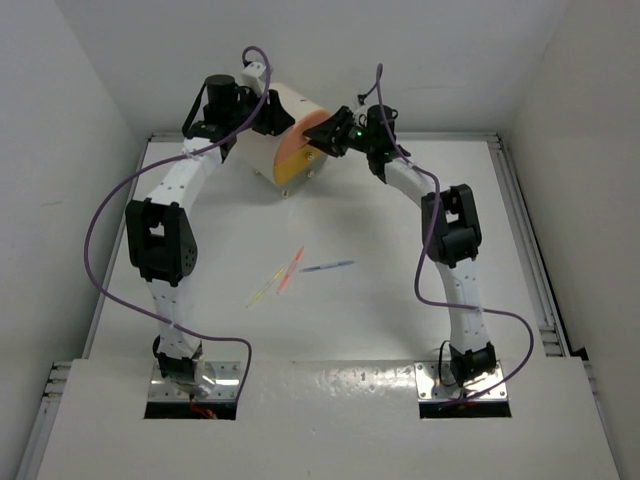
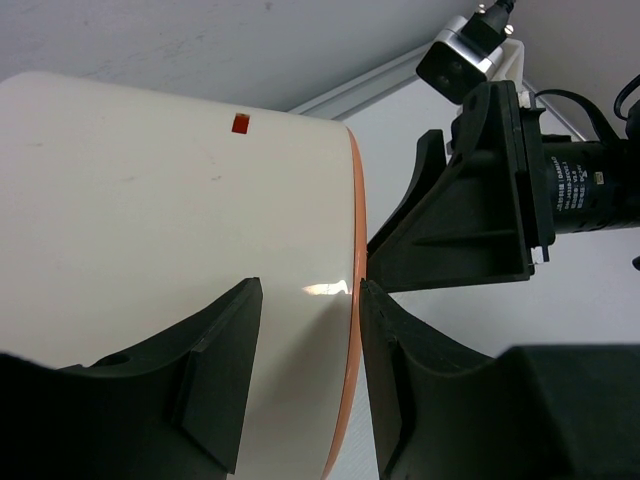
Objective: Sort the stationery into containers
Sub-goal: Open the drawer in the storage box.
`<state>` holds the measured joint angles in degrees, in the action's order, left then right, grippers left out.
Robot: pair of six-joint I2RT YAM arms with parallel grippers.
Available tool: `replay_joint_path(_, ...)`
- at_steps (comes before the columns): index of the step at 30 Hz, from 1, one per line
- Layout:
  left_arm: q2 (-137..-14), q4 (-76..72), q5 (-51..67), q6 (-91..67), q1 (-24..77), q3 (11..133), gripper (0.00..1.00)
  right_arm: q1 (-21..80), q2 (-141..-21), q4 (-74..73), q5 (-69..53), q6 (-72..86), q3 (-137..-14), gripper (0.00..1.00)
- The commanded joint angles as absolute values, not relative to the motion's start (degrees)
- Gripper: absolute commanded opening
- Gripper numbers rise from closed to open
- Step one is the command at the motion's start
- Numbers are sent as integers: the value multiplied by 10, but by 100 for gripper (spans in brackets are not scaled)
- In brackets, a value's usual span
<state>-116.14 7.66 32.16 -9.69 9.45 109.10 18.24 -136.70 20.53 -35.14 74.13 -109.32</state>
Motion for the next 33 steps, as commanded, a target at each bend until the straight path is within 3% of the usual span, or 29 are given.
replay_joint_path(1,-1150,103,326,-97,96,1078,50,188,-1375,231,-348,734,-1126,44)
replay_joint_path(6,-1153,100,328,-98,95,1078,50,187,-1375,232,-347,733,-1128,37)
replay_joint_path(14,-1155,103,330,-99,96,1083,50,185,-1362,237,-359,724,-1125,18)
replay_joint_path(20,-1159,110,323,-97,95,1084,50,181,-1335,255,-370,729,-1089,8)
replay_joint_path(33,-1170,127,309,-97,91,1101,50,161,-1280,268,-403,744,-1018,2)
